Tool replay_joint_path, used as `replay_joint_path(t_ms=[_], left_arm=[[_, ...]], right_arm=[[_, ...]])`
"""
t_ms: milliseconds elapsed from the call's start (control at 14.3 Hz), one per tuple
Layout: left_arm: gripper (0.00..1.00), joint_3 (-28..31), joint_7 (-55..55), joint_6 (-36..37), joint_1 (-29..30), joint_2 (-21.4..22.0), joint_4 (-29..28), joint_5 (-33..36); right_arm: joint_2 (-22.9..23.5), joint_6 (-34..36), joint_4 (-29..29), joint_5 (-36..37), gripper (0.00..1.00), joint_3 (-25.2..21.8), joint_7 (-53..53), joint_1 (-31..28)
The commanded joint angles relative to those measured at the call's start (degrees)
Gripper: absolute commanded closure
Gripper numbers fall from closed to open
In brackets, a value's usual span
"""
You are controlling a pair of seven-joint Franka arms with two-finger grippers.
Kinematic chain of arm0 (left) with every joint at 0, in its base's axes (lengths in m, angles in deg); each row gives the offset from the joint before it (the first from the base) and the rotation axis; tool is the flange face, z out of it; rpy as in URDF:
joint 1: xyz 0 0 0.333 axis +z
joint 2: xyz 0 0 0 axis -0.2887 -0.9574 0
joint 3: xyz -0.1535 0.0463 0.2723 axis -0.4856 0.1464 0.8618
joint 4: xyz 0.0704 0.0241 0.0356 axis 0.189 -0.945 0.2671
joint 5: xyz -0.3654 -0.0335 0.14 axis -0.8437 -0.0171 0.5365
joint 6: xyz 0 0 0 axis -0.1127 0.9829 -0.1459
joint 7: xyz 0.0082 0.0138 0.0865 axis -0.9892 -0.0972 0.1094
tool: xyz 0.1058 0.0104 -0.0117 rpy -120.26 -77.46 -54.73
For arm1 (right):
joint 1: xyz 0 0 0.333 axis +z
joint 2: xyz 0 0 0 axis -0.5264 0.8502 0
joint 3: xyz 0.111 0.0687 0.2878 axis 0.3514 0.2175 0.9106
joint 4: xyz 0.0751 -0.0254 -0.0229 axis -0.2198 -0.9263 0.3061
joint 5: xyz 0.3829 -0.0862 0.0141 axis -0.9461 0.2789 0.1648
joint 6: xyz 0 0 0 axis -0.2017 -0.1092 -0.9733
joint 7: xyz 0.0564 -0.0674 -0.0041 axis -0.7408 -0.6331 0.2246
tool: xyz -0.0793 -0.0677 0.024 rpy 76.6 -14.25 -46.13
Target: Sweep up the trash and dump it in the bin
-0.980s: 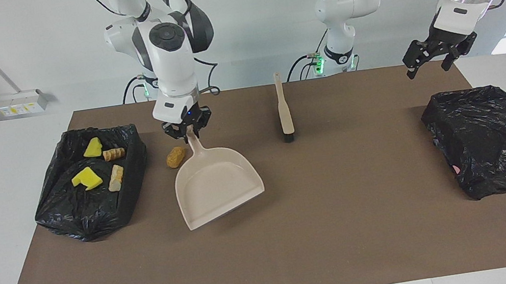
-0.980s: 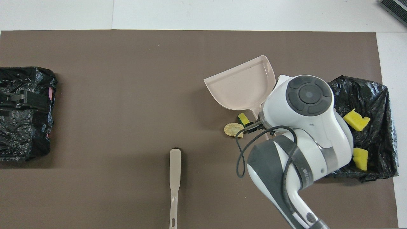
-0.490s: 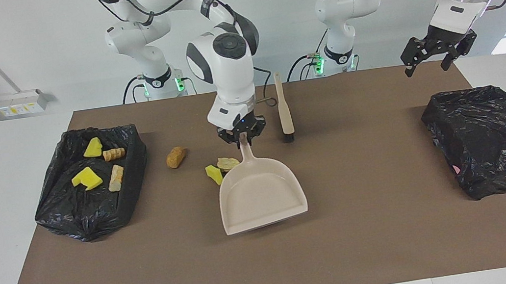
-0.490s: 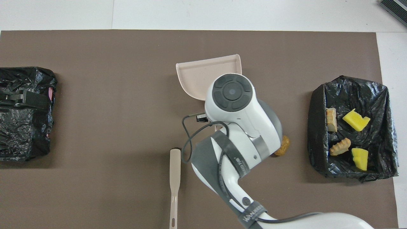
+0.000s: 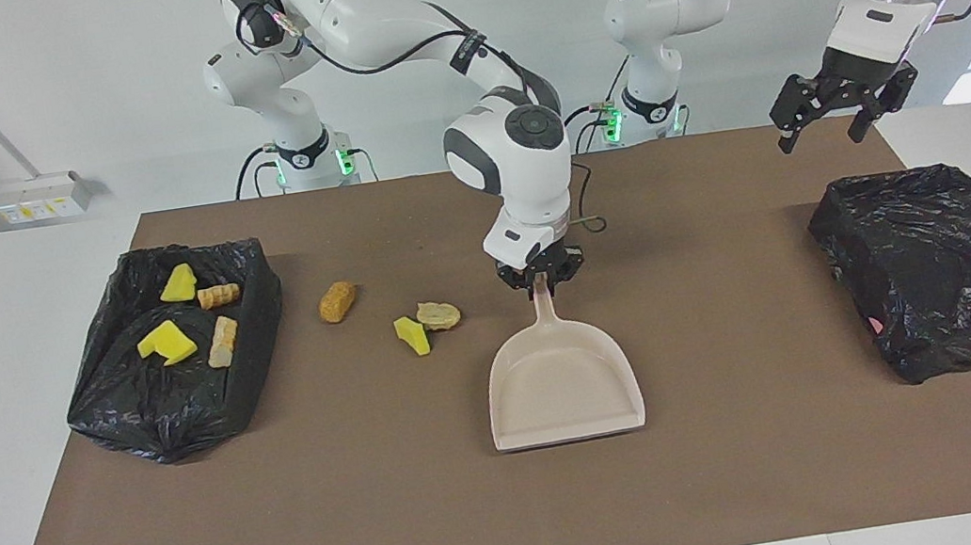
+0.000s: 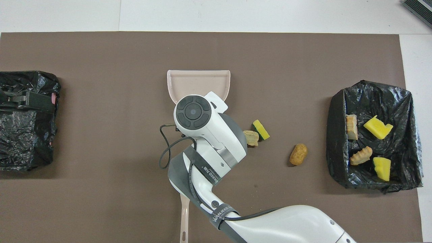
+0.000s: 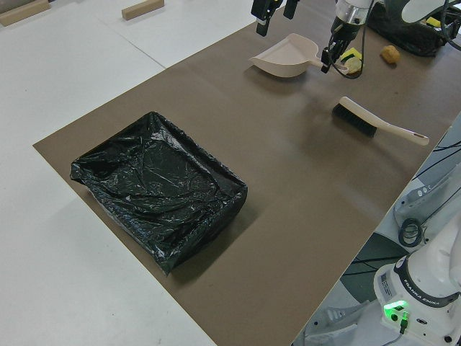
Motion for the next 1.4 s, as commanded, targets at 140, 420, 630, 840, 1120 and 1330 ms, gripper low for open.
replay_joint_path(t_ms=[140, 420, 630, 840, 1120, 1330], left_arm=[[0.0, 0.03, -0.65, -0.29, 0.16, -0.39, 0.83, -0.8], [0.0, 0.03, -0.21, -0.47, 0.16, -0.3, 0.83, -0.71], [0.0, 0.03, -0.21, -0.21, 0.24, -0.22, 0.75, -0.62], [0.0, 0.03, -0.21, -0.03, 0.24, 0.22, -0.13, -0.71], [0.0, 0.03, -0.38, 0.06, -0.19, 0.22, -0.04, -0.62], [0.0, -0.06, -0.47, -1.43, -0.28, -0.39, 0.57, -0.19]], right_arm=[[0.74, -5.69, -0.52, -6.22, 1.0, -0.05, 3.01, 1.19], [1.62, -7.28, -0.96, -5.69, 1.0, -0.05, 3.64, 1.03], [1.54, -7.28, -1.31, -5.34, 0.01, -0.05, 2.94, 0.76], [0.66, -6.06, -0.96, -5.43, 0.0, -0.13, 2.85, 0.24], [-1.7, -4.65, -1.39, -5.95, 0.0, -0.22, 2.85, 0.15], [-5.57, 2.27, -2.63, -6.48, 0.0, -0.13, 2.76, -1.08]])
